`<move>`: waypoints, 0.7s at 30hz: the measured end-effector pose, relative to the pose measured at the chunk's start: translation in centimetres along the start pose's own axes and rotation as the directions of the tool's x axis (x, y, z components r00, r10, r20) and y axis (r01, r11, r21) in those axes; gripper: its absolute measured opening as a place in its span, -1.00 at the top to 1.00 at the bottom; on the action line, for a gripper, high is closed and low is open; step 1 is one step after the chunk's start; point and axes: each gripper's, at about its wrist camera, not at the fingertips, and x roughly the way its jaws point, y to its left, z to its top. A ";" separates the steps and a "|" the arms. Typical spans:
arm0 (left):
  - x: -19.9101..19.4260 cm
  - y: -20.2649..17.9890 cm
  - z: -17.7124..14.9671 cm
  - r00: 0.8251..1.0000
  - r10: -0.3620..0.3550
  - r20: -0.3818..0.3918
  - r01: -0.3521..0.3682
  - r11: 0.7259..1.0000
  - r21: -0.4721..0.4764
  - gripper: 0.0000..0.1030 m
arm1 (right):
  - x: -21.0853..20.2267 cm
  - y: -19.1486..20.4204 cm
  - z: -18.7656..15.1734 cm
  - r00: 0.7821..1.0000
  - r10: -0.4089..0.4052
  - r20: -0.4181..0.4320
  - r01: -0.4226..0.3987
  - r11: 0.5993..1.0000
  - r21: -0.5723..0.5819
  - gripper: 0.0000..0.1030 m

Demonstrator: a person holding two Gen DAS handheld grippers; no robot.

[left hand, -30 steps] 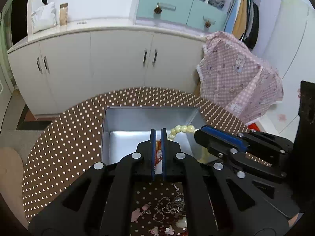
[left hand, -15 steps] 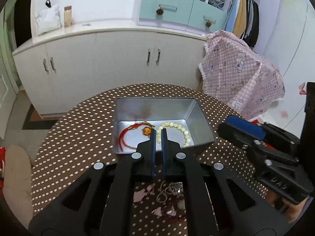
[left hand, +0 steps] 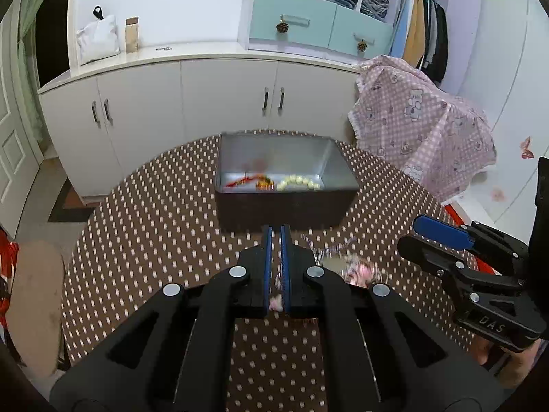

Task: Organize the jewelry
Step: 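Return the left gripper to the pile and grasp the red bead bracelet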

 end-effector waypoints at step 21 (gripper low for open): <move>1.0 -0.8 -6.1 0.998 0.044 -0.034 -0.046 0.998 -0.049 -0.57 | -0.4 -1.7 -4.6 0.997 -0.018 -0.074 0.022 0.998 0.053 0.21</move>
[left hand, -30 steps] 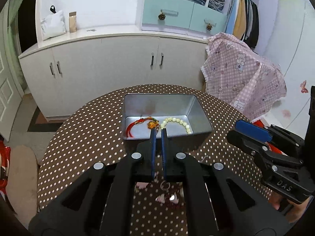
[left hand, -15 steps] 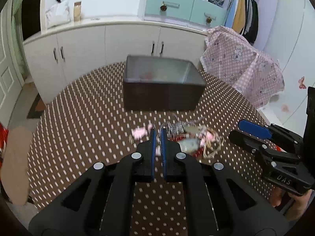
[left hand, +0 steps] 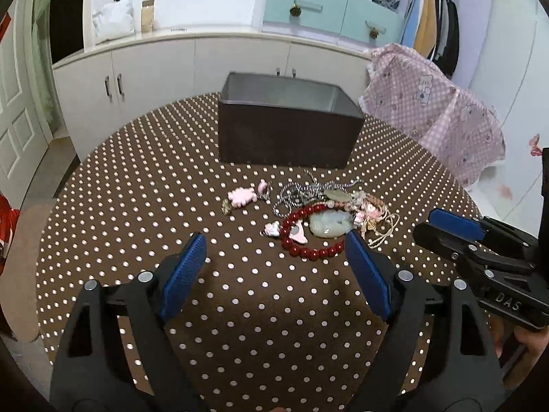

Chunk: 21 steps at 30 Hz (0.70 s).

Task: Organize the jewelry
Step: 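Return the left gripper to the pile and grasp the red bead bracelet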

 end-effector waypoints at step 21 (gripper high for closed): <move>2.4 -0.6 -0.3 0.995 0.028 -0.099 -0.025 0.999 0.034 0.72 | 0.0 -0.6 0.0 0.999 0.041 -0.014 -0.040 0.999 0.029 0.13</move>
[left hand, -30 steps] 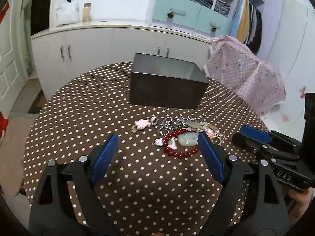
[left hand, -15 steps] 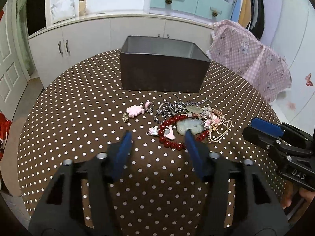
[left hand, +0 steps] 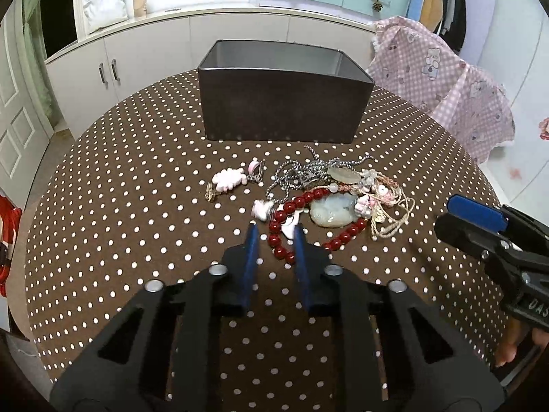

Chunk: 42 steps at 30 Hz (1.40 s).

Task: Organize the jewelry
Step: 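Return the left gripper to the pile and grasp the red bead bracelet, then carry the red bead bracelet into the metal box and release it with the left gripper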

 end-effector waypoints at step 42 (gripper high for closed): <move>-7.8 6.1 -1.1 0.970 -0.063 0.234 0.096 0.987 -0.129 0.85 | 4.2 8.3 1.6 0.995 0.018 -0.095 -0.044 0.959 -0.280 0.13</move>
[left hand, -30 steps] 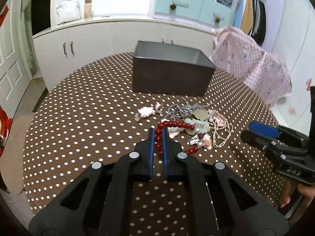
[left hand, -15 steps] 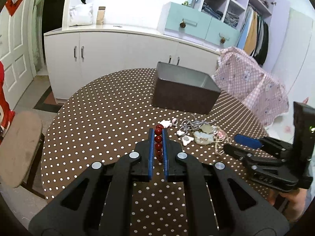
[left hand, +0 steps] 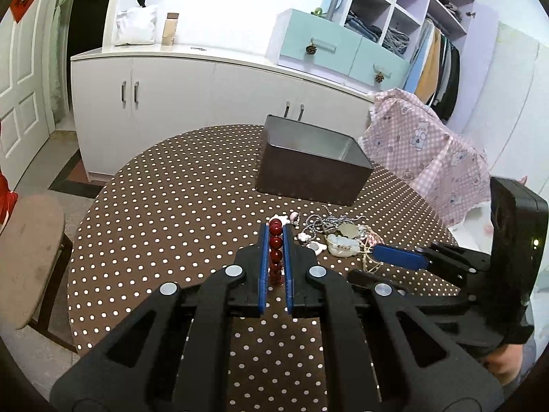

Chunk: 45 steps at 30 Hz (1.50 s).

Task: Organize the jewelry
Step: 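Carry the red bead bracelet into the metal box and release it with the left gripper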

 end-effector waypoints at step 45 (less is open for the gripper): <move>1.1 -3.4 6.7 0.990 -0.102 0.103 0.093 0.992 0.087 0.85 | -3.0 -2.3 5.8 0.980 0.063 0.188 -0.076 0.995 0.061 0.80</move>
